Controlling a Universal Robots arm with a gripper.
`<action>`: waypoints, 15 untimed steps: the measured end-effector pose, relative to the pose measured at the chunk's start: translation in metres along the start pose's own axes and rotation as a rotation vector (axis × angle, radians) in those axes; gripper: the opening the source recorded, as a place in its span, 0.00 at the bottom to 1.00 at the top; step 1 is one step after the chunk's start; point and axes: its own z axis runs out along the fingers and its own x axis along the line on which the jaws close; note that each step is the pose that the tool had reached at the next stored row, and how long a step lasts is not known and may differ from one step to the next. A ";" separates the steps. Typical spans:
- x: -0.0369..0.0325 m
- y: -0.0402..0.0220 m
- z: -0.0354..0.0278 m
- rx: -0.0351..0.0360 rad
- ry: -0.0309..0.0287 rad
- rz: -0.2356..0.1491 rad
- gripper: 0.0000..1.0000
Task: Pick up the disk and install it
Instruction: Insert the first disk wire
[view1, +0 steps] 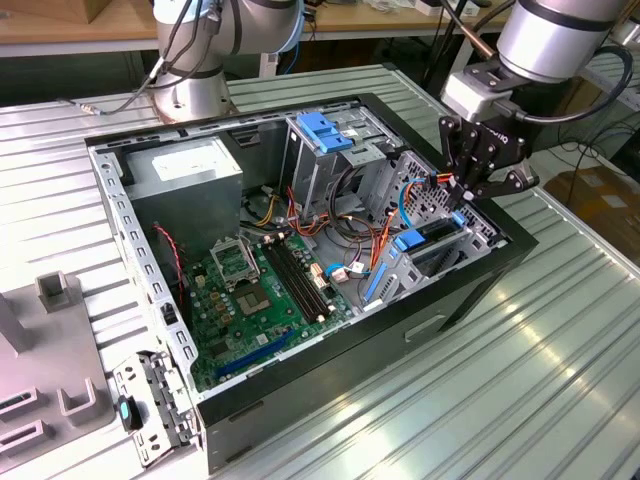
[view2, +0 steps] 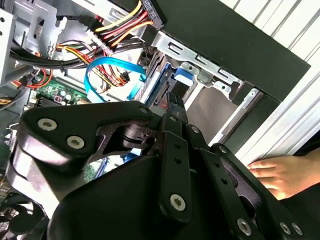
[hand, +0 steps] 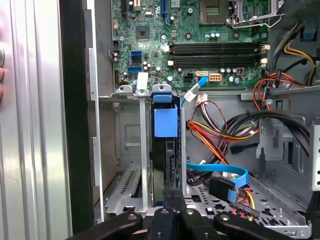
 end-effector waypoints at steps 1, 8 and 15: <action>0.0000 0.0000 0.0000 0.0000 0.0002 0.000 0.12; 0.0000 0.0000 -0.0001 0.0000 0.0011 0.000 0.12; -0.0012 -0.0013 -0.0011 0.0043 -0.0080 -0.027 0.12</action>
